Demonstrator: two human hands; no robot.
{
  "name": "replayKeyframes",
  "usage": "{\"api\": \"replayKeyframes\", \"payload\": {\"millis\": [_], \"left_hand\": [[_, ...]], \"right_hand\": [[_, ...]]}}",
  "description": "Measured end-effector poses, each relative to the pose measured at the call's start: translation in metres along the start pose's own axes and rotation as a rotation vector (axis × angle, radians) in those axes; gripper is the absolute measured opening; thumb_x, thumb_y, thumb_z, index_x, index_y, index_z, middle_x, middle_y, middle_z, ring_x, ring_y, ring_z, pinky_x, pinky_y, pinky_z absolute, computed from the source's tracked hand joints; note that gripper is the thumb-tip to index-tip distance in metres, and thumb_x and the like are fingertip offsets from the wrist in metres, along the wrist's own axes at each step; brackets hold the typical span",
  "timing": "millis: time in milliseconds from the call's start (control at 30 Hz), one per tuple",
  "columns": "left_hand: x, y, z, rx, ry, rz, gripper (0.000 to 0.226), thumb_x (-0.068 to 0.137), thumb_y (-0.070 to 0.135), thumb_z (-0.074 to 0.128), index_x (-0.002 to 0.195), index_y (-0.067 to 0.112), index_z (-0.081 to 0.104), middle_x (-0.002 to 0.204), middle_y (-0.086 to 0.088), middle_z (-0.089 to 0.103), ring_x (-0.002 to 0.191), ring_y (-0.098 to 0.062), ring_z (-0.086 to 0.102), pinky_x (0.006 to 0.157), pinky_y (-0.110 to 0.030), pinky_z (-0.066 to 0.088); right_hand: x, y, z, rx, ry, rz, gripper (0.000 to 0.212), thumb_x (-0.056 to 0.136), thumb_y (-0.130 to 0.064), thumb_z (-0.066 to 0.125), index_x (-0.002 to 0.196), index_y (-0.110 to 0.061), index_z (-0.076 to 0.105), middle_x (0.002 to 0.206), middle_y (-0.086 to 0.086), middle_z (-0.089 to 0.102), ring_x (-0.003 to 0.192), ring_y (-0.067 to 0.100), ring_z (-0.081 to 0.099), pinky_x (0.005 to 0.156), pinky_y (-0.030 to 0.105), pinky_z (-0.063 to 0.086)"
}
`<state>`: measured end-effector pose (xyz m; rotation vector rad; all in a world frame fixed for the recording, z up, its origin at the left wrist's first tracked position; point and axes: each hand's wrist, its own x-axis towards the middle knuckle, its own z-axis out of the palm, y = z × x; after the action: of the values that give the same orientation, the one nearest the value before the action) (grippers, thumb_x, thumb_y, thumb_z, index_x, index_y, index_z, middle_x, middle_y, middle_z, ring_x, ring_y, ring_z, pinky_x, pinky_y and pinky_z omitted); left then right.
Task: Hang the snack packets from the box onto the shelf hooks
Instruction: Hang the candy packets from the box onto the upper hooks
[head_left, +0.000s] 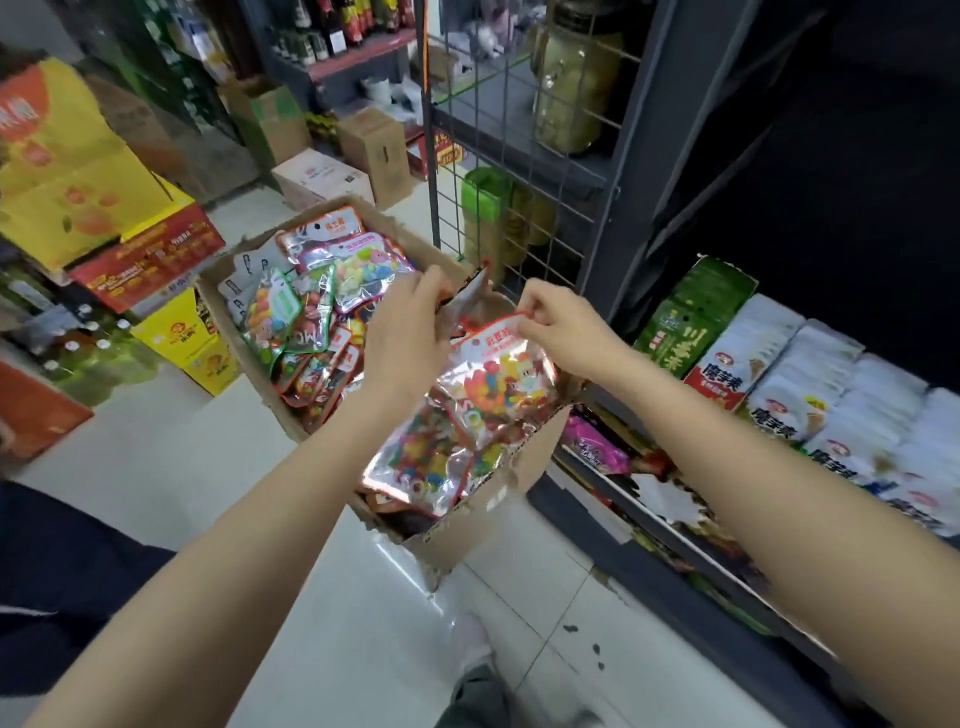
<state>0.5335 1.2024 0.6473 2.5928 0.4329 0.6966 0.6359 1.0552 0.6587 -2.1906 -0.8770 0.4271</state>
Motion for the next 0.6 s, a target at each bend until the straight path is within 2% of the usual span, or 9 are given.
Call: {"api": "replayKeyframes", "payload": {"millis": [67, 100, 200, 300, 367, 400, 467, 533, 600], "left_hand": [[0.005, 0.021, -0.002, 0.023, 0.092, 0.119, 0.017, 0.083, 0.002, 0.056, 0.098, 0.008, 0.061, 0.093, -0.012, 0.060, 0.088, -0.031, 0.052, 0.072, -0.037, 0.040], [0.008, 0.035, -0.002, 0.031, 0.134, 0.147, 0.018, 0.083, 0.004, 0.056, 0.098, 0.008, 0.063, 0.091, -0.012, 0.062, 0.087, -0.032, 0.053, 0.074, -0.037, 0.040], [0.016, 0.084, -0.003, -0.017, 0.202, 0.234, 0.019, 0.081, 0.009, 0.055, 0.096, 0.009, 0.066, 0.087, -0.010, 0.063, 0.084, -0.032, 0.056, 0.073, -0.038, 0.040], [0.022, 0.136, -0.001, -0.112, 0.185, 0.297, 0.020, 0.081, 0.009, 0.053, 0.098, 0.009, 0.065, 0.090, -0.009, 0.064, 0.086, -0.031, 0.056, 0.075, -0.039, 0.043], [0.023, 0.171, -0.001, -0.214, 0.130, 0.287, 0.019, 0.084, 0.007, 0.058, 0.101, 0.011, 0.065, 0.093, -0.005, 0.065, 0.090, -0.026, 0.055, 0.078, -0.030, 0.039], [0.022, 0.187, -0.002, -0.279, 0.094, 0.271, 0.018, 0.086, 0.007, 0.059, 0.103, 0.013, 0.063, 0.094, -0.002, 0.064, 0.087, -0.020, 0.055, 0.076, -0.025, 0.037], [0.022, 0.220, -0.006, -0.399, 0.049, 0.249, 0.024, 0.089, 0.009, 0.059, 0.111, 0.017, 0.057, 0.085, 0.005, 0.059, 0.066, -0.005, 0.050, 0.066, -0.025, 0.038], [0.023, 0.250, -0.011, -0.433, 0.063, 0.267, 0.029, 0.091, 0.008, 0.056, 0.115, 0.021, 0.050, 0.073, 0.009, 0.050, 0.053, -0.003, 0.046, 0.060, -0.029, 0.040], [0.027, 0.277, -0.015, -0.389, 0.116, 0.330, 0.024, 0.091, 0.007, 0.053, 0.110, 0.022, 0.051, 0.080, 0.005, 0.052, 0.063, -0.012, 0.052, 0.067, -0.036, 0.046]], "right_hand": [[-0.017, 0.000, -0.021, 0.199, 0.143, 0.009, 0.020, 0.092, -0.015, 0.058, 0.078, -0.012, 0.045, 0.057, -0.004, 0.045, 0.045, -0.003, 0.044, 0.047, 0.013, 0.032], [-0.025, 0.002, -0.032, 0.262, 0.212, 0.011, 0.021, 0.092, -0.015, 0.058, 0.076, -0.015, 0.045, 0.058, -0.004, 0.049, 0.047, -0.004, 0.047, 0.049, 0.014, 0.035], [-0.055, 0.011, -0.065, 0.348, 0.397, 0.048, 0.023, 0.093, -0.014, 0.055, 0.075, -0.022, 0.044, 0.063, -0.004, 0.053, 0.060, 0.009, 0.051, 0.058, 0.027, 0.041], [-0.091, 0.019, -0.101, 0.348, 0.499, 0.067, 0.016, 0.096, -0.015, 0.051, 0.081, -0.016, 0.045, 0.068, 0.003, 0.053, 0.064, 0.017, 0.049, 0.057, 0.031, 0.039], [-0.117, 0.025, -0.125, 0.334, 0.535, 0.070, 0.013, 0.097, -0.017, 0.050, 0.085, -0.012, 0.045, 0.072, 0.014, 0.052, 0.063, 0.020, 0.048, 0.055, 0.032, 0.038], [-0.130, 0.028, -0.138, 0.321, 0.560, 0.066, 0.014, 0.097, -0.019, 0.050, 0.086, -0.013, 0.045, 0.073, 0.020, 0.053, 0.063, 0.021, 0.047, 0.055, 0.034, 0.037], [-0.155, 0.030, -0.163, 0.313, 0.625, 0.055, 0.016, 0.097, -0.023, 0.049, 0.083, -0.017, 0.044, 0.076, 0.025, 0.055, 0.061, 0.022, 0.047, 0.053, 0.036, 0.036], [-0.178, 0.030, -0.189, 0.299, 0.710, 0.028, 0.019, 0.099, -0.022, 0.047, 0.081, -0.018, 0.042, 0.063, 0.017, 0.046, 0.053, 0.016, 0.042, 0.047, 0.031, 0.034], [-0.199, 0.026, -0.214, 0.241, 0.819, -0.024, 0.016, 0.099, -0.019, 0.046, 0.084, -0.014, 0.042, 0.055, 0.001, 0.041, 0.044, 0.005, 0.035, 0.043, 0.021, 0.030]]}}
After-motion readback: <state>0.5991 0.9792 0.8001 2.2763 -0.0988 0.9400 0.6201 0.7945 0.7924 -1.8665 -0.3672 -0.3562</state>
